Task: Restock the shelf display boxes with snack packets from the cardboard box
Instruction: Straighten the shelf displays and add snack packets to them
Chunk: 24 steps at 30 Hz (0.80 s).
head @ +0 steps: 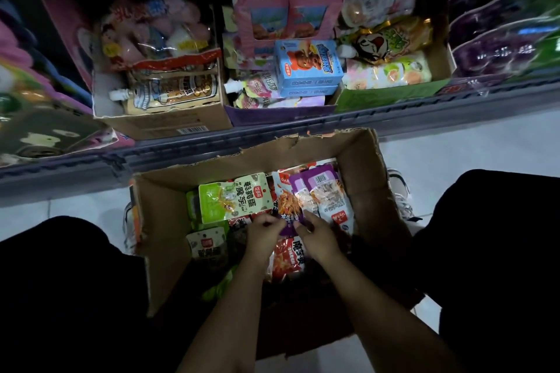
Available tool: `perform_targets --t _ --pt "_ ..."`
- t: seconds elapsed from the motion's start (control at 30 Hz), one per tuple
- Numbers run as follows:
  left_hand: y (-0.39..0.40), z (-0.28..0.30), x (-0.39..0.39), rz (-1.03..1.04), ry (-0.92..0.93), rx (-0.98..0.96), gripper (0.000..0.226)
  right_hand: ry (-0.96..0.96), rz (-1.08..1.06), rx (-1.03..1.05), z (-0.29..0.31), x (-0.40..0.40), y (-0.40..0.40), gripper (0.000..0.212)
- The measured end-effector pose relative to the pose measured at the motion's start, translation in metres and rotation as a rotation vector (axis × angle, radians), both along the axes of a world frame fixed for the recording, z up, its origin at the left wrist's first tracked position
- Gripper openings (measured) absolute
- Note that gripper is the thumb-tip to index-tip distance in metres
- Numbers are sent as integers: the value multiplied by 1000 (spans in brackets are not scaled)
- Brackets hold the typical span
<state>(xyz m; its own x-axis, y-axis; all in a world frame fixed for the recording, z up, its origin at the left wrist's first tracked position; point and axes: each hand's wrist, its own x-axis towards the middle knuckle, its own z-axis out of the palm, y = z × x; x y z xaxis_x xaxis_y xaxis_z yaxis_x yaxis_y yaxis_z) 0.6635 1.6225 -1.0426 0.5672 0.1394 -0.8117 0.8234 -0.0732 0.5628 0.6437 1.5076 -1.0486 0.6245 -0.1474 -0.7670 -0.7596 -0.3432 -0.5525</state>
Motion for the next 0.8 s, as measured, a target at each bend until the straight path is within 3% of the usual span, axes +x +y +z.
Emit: perform_targets --t 0.17,0.3,0.4,0.43,0.53,0.6,0.7,0.8 --pt "20 28 6 -23 -23 -176 17 -26 -61 59 17 4 4 46" --pt "37 57 13 -70 -71 -284 25 13 -323 373 45 13 -1 41" --pt "41 84 18 -161 -120 -276 28 -64 -404 502 73 22 -4 16" --pt "42 94 20 -177 -140 -271 28 -97 -424 530 84 25 -5 16" --pt "44 130 25 -250 -213 -265 21 -165 -404 560 119 32 -8 25" --pt "44 157 25 -281 -258 -282 4 -197 -368 564 146 36 -10 26" --pt "43 199 29 -313 -370 -216 26 -296 -288 540 194 39 -12 23" --pt "44 243 34 -289 -476 -121 19 -408 -198 500 240 39 -12 22"
